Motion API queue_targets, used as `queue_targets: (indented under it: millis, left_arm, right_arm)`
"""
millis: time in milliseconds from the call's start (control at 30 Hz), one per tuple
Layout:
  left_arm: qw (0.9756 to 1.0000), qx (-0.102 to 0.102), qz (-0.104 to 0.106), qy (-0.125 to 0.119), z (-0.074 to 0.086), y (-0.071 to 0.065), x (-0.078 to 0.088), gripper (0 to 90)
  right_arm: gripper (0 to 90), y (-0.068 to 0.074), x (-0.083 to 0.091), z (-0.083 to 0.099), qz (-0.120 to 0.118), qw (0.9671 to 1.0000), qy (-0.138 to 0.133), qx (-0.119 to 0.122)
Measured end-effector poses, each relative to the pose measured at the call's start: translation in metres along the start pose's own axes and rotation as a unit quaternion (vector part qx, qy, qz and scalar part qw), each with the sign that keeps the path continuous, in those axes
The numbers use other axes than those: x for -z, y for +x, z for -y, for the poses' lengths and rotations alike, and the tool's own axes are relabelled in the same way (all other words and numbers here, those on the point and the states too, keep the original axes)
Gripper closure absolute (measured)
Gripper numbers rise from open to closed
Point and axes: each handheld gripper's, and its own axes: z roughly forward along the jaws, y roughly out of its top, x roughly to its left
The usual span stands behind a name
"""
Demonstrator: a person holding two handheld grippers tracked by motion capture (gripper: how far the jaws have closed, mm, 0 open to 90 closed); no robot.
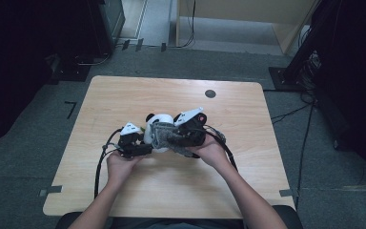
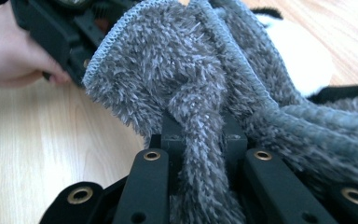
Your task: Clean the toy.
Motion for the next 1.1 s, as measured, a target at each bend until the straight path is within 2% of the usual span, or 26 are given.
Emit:
queue_targets:
  millis: [133,400,767,867,933,1100]
  left_arm:
    - [1.0,-0.003,0.001,0.002,0.0,0.0,0.0,35.6]
    - [1.0,0.002,0.005,-0.002,0.001,0.001,0.0,35.8]
    - [0.9999,0.0,0.012,-0.006,0.001,0.001,-0.001,35.7]
    - [0.9999,-0.003,0.01,-0.004,0.001,0.0,0.0,35.5]
    - [0.9999,0.0,0.009,-0.005,0.002,-0.001,0.0,35.3]
    - [0.9999,-0.004,0.007,-0.008,0.002,-0.001,0.0,34.7]
  right_arm:
    - [78.4,0.001,0.006,0.005,-0.002,1.0,0.003,0.006]
    - [78.6,-0.004,0.023,0.014,-0.001,1.0,0.001,-0.002]
    - [78.7,-0.01,0.037,0.023,0.008,0.9999,-0.012,-0.004]
    - [78.7,-0.01,0.037,0.02,0.002,0.9997,-0.017,-0.017]
    - [78.6,-0.009,0.039,0.013,0.001,0.9994,-0.029,-0.021]
    - [78.3,-0.007,0.043,-0.01,0.016,0.9977,-0.063,-0.019]
